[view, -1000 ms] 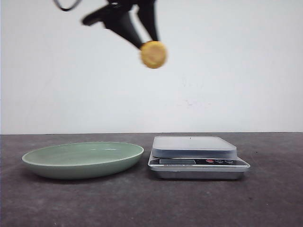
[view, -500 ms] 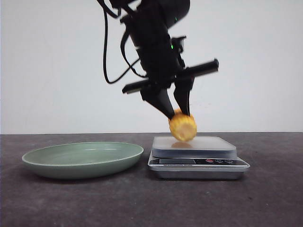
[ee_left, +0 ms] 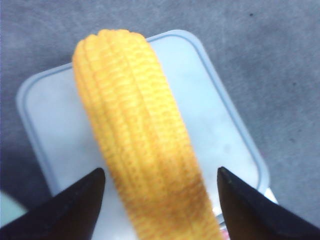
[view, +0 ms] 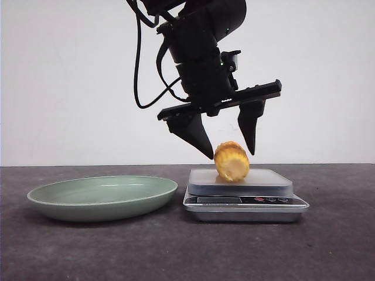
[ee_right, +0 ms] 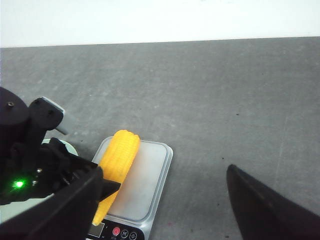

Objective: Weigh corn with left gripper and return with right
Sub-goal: 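Open the left gripper and raise it away from the scale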

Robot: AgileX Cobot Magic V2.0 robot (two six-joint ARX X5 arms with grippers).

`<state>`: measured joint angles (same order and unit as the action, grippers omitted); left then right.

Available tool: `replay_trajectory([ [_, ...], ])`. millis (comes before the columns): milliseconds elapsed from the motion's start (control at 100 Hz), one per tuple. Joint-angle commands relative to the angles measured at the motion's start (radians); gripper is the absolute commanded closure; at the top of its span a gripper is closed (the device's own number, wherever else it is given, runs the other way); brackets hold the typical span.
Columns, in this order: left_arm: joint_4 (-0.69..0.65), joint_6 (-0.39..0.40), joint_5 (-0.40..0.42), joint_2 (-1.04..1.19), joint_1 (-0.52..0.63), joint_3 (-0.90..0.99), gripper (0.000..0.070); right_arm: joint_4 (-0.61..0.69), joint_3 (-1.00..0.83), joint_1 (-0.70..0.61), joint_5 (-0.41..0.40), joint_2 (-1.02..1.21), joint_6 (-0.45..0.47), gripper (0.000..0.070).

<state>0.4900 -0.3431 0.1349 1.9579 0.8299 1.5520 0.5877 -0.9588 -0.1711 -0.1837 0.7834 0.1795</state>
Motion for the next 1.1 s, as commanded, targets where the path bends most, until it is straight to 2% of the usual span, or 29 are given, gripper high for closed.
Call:
replay_trajectory([
  [0, 0.019, 0.063, 0.054, -0.072, 0.01, 0.048, 0.0265, -0.018, -0.021, -0.005, 0.0, 0.005, -0.011, 0.0207],
  [230, 0.1, 0.225, 0.275, -0.404, 0.01, 0.064, 0.0265, -0.047, -0.021, -0.013, 0.0, 0.014, -0.032, 0.0204],
  [320, 0.144, 0.281, 0.371, -0.555, 0.01, 0.064, 0.0265, -0.076, -0.021, -0.042, -0.001, 0.035, -0.03, 0.0168],
  [550, 0.353, 0.315, 0.671, -0.903, 0.009, 0.064, 0.0266, -0.168, -0.023, -0.183, 0.024, 0.167, 0.003, 0.0159],
  [650, 0.465, 0.329, 0.753, -1.015, 0.009, 0.064, 0.0266, -0.221, -0.023, -0.245, 0.058, 0.243, 0.023, 0.0159],
  [730, 0.562, 0.284, 0.767, -1.094, 0.009, 0.064, 0.0266, -0.263, -0.023, -0.283, 0.077, 0.304, 0.024, 0.0159],
  [1000, 0.937, -0.006, 0.763, -1.291, 0.006, 0.066, 0.0273, -0.357, -0.023, -0.351, 0.159, 0.508, 0.027, 0.0159],
  [1030, 0.963, -0.042, 0.747, -1.305, 0.004, 0.065, 0.0272, -0.362, -0.023, -0.351, 0.159, 0.528, 0.028, 0.0159],
  [1090, 0.963, -0.063, 0.659, -1.337, -0.007, 0.065, 0.0273, -0.373, -0.023, -0.351, 0.159, 0.571, 0.031, 0.0158],
])
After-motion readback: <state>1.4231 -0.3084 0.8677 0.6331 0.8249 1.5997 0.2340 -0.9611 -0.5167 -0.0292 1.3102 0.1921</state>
